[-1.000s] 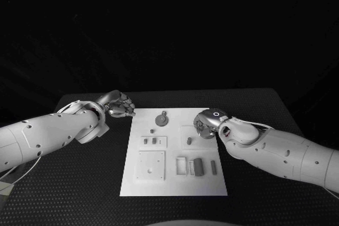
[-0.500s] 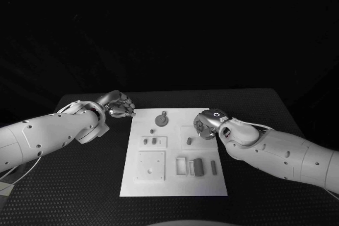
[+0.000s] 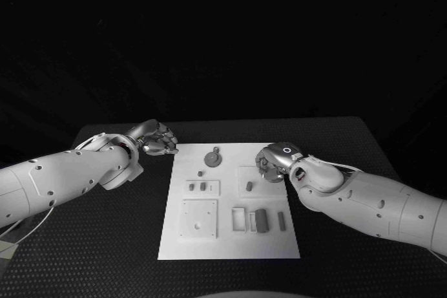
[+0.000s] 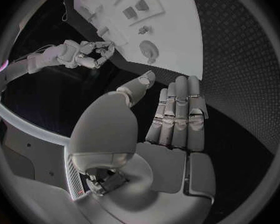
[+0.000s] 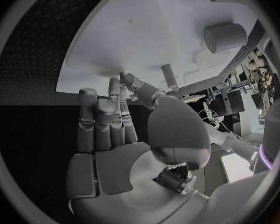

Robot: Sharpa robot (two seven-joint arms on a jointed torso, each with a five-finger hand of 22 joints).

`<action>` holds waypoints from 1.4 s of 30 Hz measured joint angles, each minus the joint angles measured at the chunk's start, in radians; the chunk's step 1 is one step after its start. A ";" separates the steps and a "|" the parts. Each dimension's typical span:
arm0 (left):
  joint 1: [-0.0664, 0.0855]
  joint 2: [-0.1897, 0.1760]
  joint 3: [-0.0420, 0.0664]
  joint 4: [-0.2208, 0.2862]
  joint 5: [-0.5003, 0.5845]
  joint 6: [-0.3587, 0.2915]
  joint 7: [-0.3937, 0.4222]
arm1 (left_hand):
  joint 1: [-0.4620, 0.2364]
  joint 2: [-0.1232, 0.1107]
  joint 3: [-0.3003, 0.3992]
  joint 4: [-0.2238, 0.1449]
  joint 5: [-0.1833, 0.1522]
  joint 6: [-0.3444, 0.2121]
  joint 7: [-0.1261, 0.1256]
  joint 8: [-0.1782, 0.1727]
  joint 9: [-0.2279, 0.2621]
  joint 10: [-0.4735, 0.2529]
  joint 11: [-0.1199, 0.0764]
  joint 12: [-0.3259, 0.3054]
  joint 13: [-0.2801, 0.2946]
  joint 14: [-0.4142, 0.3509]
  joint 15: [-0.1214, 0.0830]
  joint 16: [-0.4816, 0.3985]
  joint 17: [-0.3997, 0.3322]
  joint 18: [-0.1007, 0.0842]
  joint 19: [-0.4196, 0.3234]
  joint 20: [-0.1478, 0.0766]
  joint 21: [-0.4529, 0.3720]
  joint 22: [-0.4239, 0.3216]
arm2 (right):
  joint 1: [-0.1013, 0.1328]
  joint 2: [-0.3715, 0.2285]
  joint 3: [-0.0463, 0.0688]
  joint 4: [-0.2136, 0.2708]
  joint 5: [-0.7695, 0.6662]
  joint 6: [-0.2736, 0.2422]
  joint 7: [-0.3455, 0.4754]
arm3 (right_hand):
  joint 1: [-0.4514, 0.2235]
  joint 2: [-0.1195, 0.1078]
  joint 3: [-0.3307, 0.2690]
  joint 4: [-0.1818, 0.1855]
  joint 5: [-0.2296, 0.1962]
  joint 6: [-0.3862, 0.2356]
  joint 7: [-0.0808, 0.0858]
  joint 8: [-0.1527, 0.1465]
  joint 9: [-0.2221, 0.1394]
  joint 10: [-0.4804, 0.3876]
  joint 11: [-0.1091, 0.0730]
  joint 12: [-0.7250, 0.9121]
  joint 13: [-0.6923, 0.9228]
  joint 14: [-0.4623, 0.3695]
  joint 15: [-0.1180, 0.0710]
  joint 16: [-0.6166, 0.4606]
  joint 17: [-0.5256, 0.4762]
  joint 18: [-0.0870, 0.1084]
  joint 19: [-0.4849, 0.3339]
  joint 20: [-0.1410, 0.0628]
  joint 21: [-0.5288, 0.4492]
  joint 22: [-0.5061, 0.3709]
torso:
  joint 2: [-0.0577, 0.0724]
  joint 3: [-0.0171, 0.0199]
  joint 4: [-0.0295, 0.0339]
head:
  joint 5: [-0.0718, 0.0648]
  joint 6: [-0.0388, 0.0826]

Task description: Assemble the parts on the task board

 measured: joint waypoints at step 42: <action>0.000 -0.006 0.000 0.003 -0.001 0.000 -0.004 | 0.000 0.000 0.000 0.000 0.000 0.000 0.000 0.000 -0.001 0.002 -0.002 0.000 0.000 0.000 0.000 0.000 0.003 0.000 0.007 0.000 0.000 -0.003 | 0.014 -0.015 0.039 0.008 0.080 0.109 0.019 | -0.086 -0.146 -0.106 0.010 0.000 -0.167 0.042 -0.082 -0.032 -0.181 0.077 -0.109 -0.056 -0.069 0.079 -0.016 0.012 -0.022 -0.053 0.013 -0.023 -0.004 | 0.000 0.0007 0.0003 | 0.002 -0.001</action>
